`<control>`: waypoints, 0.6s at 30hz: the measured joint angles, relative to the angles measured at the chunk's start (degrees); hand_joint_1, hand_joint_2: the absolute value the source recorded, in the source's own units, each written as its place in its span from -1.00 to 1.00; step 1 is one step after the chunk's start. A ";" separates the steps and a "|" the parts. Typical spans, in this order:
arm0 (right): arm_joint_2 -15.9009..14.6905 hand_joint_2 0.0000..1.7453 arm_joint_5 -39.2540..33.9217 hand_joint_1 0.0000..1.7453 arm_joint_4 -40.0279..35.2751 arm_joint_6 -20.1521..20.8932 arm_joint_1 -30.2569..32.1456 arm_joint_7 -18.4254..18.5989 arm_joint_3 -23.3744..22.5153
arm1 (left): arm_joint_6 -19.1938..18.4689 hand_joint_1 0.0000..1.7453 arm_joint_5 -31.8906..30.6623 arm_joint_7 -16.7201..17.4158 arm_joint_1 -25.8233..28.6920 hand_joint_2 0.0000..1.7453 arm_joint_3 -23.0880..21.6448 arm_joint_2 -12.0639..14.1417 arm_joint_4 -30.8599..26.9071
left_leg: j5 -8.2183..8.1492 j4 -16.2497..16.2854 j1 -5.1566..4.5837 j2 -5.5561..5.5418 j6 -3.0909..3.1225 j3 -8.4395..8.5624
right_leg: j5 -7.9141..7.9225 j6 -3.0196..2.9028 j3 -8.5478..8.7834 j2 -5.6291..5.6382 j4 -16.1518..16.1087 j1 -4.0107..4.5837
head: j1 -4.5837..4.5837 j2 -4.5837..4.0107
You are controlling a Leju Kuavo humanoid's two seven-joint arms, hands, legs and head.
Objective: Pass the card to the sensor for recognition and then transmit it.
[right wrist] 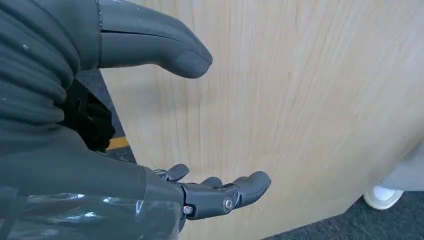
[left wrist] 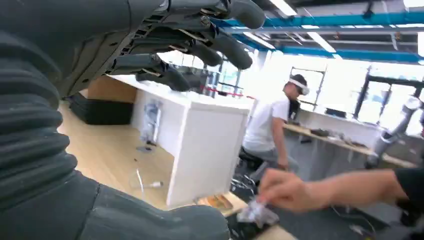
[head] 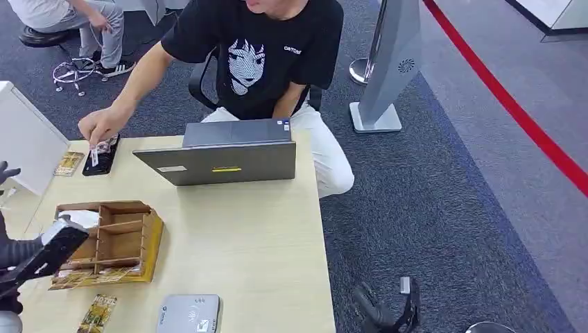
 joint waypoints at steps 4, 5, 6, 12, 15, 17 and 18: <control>-0.04 1.00 -0.42 -1.00 -0.24 0.04 0.63 -0.20 -0.26 | -2.46 -1.00 -3.07 -0.90 4.60 1.00 -3.70 -0.33 -4.08 | -0.02 0.00 0.00 0.00 0.00 -0.01 | -0.02 0.03 0.00 -0.01 -0.02 0.00 | 0.02 0.00; -0.04 1.00 -0.42 -1.00 -0.24 0.04 0.63 -0.20 -0.26 | -2.46 -1.00 -3.07 -0.90 4.60 1.00 -3.70 -0.33 -4.08 | -0.02 0.00 0.00 0.00 0.00 -0.01 | -0.02 0.03 0.00 -0.01 -0.02 0.00 | 0.02 0.00; -0.04 1.00 -0.42 -1.00 -0.24 0.04 0.63 -0.20 -0.26 | -2.46 -1.00 -3.07 -0.90 4.60 1.00 -3.70 -0.33 -4.08 | -0.02 0.00 0.00 0.00 0.00 -0.01 | -0.02 0.03 0.00 -0.01 -0.02 0.00 | 0.02 0.00; -0.04 1.00 -0.41 -1.00 -0.28 0.13 0.74 -0.55 -0.35 | -4.43 -1.00 -4.81 -0.92 6.00 1.00 -6.30 0.20 -5.47 | -0.02 0.00 0.00 0.00 0.01 -0.02 | -0.02 0.03 0.00 -0.01 -0.02 0.00 | 0.00 0.00; -0.04 1.00 0.66 -1.00 -1.60 0.00 0.85 -0.55 -0.85 | -10.61 -1.00 -13.10 3.87 8.75 1.00 -16.12 5.10 -7.50 | -0.01 -0.01 0.01 -0.01 0.00 0.00 | 0.00 0.00 0.01 -0.02 -0.01 0.01 | 0.02 0.00; -0.04 1.00 1.11 -1.00 -1.77 0.00 0.84 -0.46 -0.87 | -11.59 -1.00 -15.34 5.85 9.12 1.00 -18.60 7.27 -7.48 | -0.01 -0.01 0.01 -0.01 0.00 -0.01 | 0.00 0.00 0.00 -0.02 0.00 0.01 | 0.02 0.00; -0.04 1.00 1.27 -1.00 -1.92 0.00 0.82 -0.22 -0.87 | -11.59 -1.00 -16.26 6.72 9.15 1.00 -19.04 7.78 -7.48 | -0.01 -0.01 0.01 -0.01 0.00 -0.01 | 0.00 0.00 0.00 -0.02 0.00 0.01 | 0.02 0.00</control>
